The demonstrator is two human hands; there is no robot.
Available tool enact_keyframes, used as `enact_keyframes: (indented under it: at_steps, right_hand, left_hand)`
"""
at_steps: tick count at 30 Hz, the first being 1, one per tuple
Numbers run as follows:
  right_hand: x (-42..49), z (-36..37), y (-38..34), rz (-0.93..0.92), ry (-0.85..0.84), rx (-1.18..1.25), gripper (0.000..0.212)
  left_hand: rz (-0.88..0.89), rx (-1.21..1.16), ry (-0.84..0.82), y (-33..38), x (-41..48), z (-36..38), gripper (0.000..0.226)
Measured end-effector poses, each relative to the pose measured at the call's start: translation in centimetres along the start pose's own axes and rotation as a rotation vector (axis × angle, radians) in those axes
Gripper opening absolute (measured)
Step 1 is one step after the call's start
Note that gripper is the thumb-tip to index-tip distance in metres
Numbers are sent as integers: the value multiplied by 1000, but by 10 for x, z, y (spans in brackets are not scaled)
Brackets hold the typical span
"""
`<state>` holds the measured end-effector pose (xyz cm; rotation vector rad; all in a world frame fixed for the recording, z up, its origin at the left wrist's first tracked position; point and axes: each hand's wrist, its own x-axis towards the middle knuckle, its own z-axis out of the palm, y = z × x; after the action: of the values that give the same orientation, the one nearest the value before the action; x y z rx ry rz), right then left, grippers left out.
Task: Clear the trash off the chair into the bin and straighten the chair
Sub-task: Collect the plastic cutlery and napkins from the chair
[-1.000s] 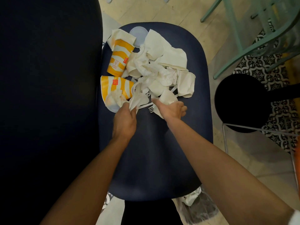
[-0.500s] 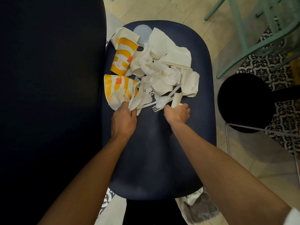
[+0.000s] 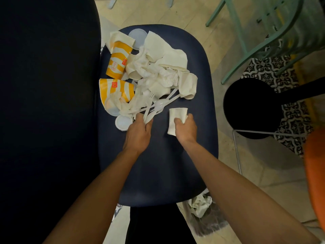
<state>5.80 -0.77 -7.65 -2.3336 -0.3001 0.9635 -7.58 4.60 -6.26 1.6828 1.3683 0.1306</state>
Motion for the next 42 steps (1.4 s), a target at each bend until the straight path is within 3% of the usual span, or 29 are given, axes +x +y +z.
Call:
enact_keyframes:
  at_steps: [9, 18, 26, 31, 36, 42]
  right_hand:
    - [-30, -30, 31, -115, -58, 1, 26]
    - [-85, -57, 81, -127, 40, 22, 23]
    - [-138, -85, 138, -101, 125, 94, 16]
    - [-151, -95, 189, -28, 174, 112, 25]
    - [-156, -97, 248, 25, 172, 47, 20]
    - [-139, -92, 332, 41, 167, -57, 22]
  left_hand:
    - [75, 58, -63, -1, -44, 29, 31]
    - [60, -83, -133, -8, -110, 49, 44]
    - [81, -33, -210, -18, -168, 82, 52]
    - [166, 118, -313, -34, -196, 120, 55]
    - [293, 180, -407, -52, -217, 164, 45]
    - [213, 135, -564, -75, -226, 229, 35]
